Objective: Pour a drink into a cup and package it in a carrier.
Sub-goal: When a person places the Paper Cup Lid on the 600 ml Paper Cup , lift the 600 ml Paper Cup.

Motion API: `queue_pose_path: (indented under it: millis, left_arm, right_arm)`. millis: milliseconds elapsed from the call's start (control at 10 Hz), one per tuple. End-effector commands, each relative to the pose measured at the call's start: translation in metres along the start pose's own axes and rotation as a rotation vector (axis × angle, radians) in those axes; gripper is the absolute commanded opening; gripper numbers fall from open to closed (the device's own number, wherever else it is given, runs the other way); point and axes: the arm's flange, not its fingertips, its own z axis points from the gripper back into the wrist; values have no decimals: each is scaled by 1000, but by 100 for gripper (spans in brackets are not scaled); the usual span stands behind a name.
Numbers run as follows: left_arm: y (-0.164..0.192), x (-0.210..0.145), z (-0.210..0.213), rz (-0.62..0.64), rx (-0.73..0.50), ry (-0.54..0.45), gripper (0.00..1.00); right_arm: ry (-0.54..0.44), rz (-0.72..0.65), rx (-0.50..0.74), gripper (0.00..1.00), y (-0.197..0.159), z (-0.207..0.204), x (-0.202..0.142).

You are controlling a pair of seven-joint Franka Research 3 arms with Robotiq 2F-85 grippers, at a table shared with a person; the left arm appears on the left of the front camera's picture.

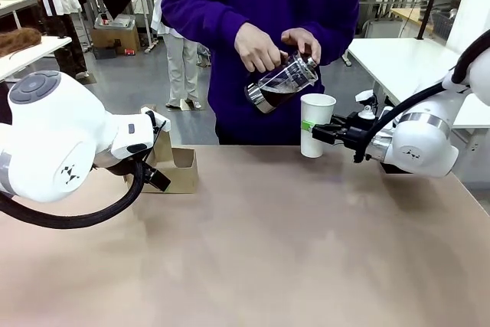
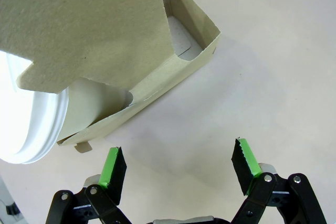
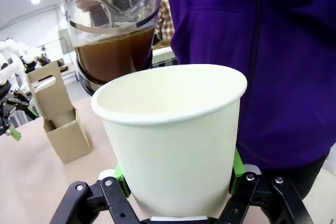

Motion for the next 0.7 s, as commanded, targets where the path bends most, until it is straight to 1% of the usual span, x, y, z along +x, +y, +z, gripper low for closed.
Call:
queue_pose_path:
  millis: [0, 600]
  left_arm:
    - [0, 0, 0, 0, -1, -1, 100]
    - [0, 0, 0, 0, -1, -1, 100]
  right_arm:
    - [-6, -12, 2, 80, 5, -4, -1]
    - [-6, -12, 2, 80, 5, -4, -1]
